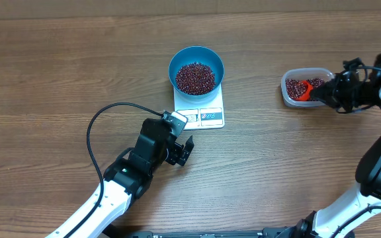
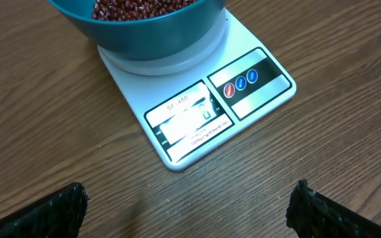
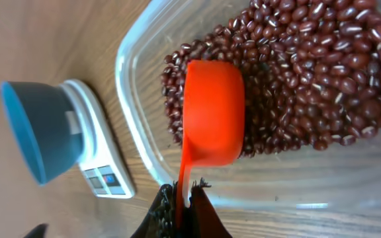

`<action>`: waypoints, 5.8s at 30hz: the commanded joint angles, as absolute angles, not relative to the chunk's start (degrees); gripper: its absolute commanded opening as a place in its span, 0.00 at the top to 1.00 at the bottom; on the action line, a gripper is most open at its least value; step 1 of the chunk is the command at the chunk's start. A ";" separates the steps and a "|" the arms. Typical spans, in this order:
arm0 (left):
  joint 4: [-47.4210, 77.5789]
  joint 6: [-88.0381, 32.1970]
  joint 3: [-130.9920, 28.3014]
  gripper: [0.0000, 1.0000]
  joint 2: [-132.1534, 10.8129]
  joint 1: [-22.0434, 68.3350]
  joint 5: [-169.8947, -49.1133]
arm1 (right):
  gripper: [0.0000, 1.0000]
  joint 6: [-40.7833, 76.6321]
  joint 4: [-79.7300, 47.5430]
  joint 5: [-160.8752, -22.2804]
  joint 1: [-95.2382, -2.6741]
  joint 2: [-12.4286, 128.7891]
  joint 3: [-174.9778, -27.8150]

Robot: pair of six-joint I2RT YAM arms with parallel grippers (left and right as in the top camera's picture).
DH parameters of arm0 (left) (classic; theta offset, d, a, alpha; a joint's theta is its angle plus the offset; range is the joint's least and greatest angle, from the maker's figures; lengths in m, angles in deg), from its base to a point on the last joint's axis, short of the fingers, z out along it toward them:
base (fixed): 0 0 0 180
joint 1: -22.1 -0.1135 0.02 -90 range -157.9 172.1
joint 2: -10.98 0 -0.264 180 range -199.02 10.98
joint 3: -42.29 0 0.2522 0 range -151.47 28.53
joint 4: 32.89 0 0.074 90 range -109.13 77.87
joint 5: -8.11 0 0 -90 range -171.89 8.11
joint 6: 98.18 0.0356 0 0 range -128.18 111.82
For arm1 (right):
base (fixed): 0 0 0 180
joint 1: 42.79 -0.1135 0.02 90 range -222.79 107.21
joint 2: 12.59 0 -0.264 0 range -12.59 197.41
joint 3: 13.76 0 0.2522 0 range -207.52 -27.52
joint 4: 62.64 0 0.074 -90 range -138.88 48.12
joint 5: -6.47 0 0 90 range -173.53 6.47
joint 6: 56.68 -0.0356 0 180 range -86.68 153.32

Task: Scoop item into bowl and weigh 150g on scale
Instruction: 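Dip the red scoop into the tub and scoop beans with the right gripper, then carry the filled scoop over the teal bowl and tip it to pour, then move the right gripper with the empty scoop back to the tub, then scoop a small amount of beans from the tub with the right gripper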

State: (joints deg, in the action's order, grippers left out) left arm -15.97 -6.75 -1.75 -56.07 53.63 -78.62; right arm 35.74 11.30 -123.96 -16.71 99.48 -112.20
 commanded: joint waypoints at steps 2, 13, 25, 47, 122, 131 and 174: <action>-16.14 -7.52 -1.45 0.00 -56.53 53.89 -78.51 | 0.96 38.40 12.16 -131.65 -13.93 99.74 -111.83; -16.14 -7.52 -1.45 0.01 -56.53 53.91 -78.51 | 0.96 41.49 12.79 -141.99 -8.33 99.72 -111.85; -16.14 -7.52 -1.45 0.00 -56.53 53.89 -78.51 | 0.96 54.10 21.80 -151.06 -5.17 99.70 -111.88; -16.14 -7.52 -1.45 0.00 -56.53 53.91 -78.51 | 0.96 55.45 23.92 -160.04 -21.65 99.61 -114.74; -16.14 -7.52 -1.45 0.00 -56.53 53.89 -78.51 | 0.96 31.87 15.63 -94.15 -61.21 88.70 -142.06; -16.14 -7.52 -1.45 0.00 -56.53 53.89 -78.51 | 0.96 31.96 25.45 -99.26 -44.25 86.65 -141.91; -16.14 -7.52 -1.45 0.00 -56.53 53.91 -78.51 | 0.96 35.17 22.12 -100.38 -27.31 90.41 -123.57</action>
State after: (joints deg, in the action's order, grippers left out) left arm -15.97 -6.75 -1.75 -56.07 53.63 -78.62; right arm 34.54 22.84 -99.41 -27.42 90.52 -124.49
